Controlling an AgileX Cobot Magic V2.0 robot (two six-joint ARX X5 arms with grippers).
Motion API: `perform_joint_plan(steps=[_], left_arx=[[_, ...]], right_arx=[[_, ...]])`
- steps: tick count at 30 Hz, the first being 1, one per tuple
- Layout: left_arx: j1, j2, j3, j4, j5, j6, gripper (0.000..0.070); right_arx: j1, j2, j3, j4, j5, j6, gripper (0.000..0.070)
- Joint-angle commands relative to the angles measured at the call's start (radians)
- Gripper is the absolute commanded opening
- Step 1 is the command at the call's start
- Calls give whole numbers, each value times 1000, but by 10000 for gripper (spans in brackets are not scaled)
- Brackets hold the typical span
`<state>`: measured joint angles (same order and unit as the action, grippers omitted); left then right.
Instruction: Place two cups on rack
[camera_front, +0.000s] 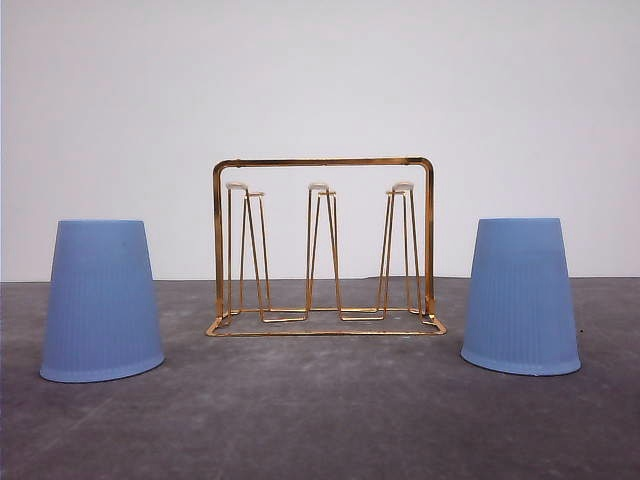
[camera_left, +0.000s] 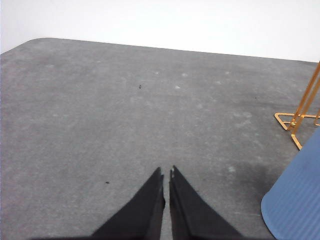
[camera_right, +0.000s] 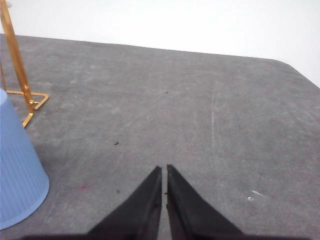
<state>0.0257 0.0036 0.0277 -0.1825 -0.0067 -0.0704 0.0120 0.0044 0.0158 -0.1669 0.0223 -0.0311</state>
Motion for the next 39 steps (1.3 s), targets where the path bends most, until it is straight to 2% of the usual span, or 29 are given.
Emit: perform_joint_plan(steps=[1, 23, 30, 31, 35, 39], left_arx=[[1, 0, -14, -5, -5, 9, 0], [1, 0, -14, 2, -5, 9, 0], [1, 0, -14, -1, 8, -30, 0], [1, 0, -14, 2, 9, -54, 0], [1, 1, 34, 3, 17, -134, 2], [1, 48, 169, -17, 14, -222, 3]], right_arx=[[0, -1, -4, 13, 2, -3, 16], [0, -1, -4, 13, 5, -3, 16], [1, -1, -4, 15, -2, 25, 16], [1, -1, -4, 22, -7, 35, 16], [1, 0, 26, 73, -55, 175, 6], [1, 69, 161, -22, -53, 276, 6]])
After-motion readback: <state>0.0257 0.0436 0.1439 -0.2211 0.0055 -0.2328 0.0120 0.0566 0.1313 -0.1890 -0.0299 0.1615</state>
